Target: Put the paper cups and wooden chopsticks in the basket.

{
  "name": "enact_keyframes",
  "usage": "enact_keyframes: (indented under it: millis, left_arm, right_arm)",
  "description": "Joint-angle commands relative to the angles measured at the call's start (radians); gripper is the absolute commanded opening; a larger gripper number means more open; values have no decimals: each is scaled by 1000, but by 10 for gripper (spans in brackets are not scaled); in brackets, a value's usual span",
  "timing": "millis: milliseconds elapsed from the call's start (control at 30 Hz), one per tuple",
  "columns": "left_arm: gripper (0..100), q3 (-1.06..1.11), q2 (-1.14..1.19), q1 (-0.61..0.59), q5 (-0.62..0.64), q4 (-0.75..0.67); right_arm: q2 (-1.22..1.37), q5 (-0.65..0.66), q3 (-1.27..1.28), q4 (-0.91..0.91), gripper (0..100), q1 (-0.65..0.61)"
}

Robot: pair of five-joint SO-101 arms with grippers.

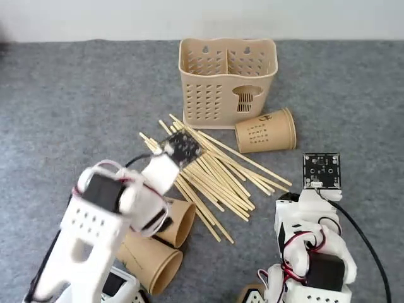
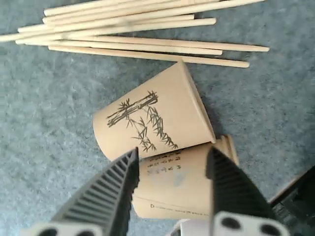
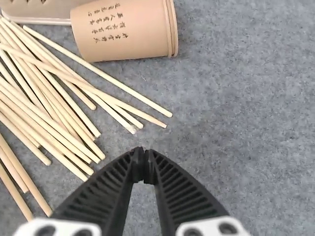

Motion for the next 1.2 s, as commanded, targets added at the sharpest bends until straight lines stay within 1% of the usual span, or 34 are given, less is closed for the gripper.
enact_keyframes:
  millis: [0,100,267,333,400,500,600,733,867,967,1033,1100,1167]
  left_arm:
    - [247,30,-130,34,3,-12]
    - [247,99,-149,71,6,-48]
    - [246,223,-149,163,101,-173]
    - [246,269,-149,195,118,-218]
    - [246,305,-149,203,124,-250]
    - [246,326,-149,176,126,-261]
    - [224,323,-149,104,117,-262]
    - [152,331,-149,18,18,-264]
    - [92,323,-153,-58,-37,-262]
    - [66,323,-157,-64,-69,-258]
    - [75,306,-157,-57,-69,-256]
    - [106,275,-157,-29,-68,-238]
    - [159,240,-157,15,-58,-193]
  right_arm:
    - [18,12,-46,8,12,2]
    - [18,9,-46,4,12,-4]
    - [18,8,-46,8,12,-4]
    - [18,8,-46,10,12,1]
    - [18,11,-46,10,12,2]
    - [18,11,-46,10,12,2]
    - [18,9,-46,10,12,2]
    - [18,8,-46,10,12,2]
    - [18,8,-46,10,12,2]
    - [18,8,-46,10,12,2]
    - [18,8,-46,10,12,2]
    - [18,8,-46,10,12,2]
    - [18,8,-46,10,12,2]
